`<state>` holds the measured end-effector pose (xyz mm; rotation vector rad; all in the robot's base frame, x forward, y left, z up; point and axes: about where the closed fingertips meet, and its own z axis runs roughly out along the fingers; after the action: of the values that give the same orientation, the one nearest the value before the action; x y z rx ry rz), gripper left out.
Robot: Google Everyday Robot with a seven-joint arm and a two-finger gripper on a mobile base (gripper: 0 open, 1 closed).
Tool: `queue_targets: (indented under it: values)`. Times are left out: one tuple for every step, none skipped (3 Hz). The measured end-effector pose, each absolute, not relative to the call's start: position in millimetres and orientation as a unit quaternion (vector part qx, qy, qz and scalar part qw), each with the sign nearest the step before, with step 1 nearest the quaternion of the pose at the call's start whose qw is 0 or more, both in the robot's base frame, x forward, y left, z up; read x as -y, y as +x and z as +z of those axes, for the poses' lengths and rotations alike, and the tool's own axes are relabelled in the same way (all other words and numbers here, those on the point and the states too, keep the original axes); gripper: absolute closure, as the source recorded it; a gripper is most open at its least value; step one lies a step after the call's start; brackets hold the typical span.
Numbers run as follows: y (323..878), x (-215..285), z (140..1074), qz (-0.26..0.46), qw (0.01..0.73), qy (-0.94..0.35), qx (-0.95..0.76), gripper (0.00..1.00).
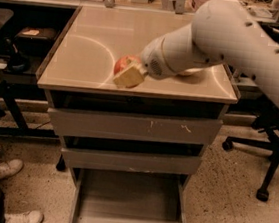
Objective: Place apple into bottom drawer
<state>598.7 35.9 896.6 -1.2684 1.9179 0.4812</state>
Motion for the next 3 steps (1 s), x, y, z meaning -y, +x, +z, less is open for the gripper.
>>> queue_targets:
  values:
    - [580, -33, 856, 0.192, 0.355, -0.502, -0.765, 1.0]
    - [577, -30, 855, 0.197, 0.354, -0.497, -0.768, 1.0]
    - [555, -17, 834, 0.214, 0.356, -0.454, -0.788, 1.0]
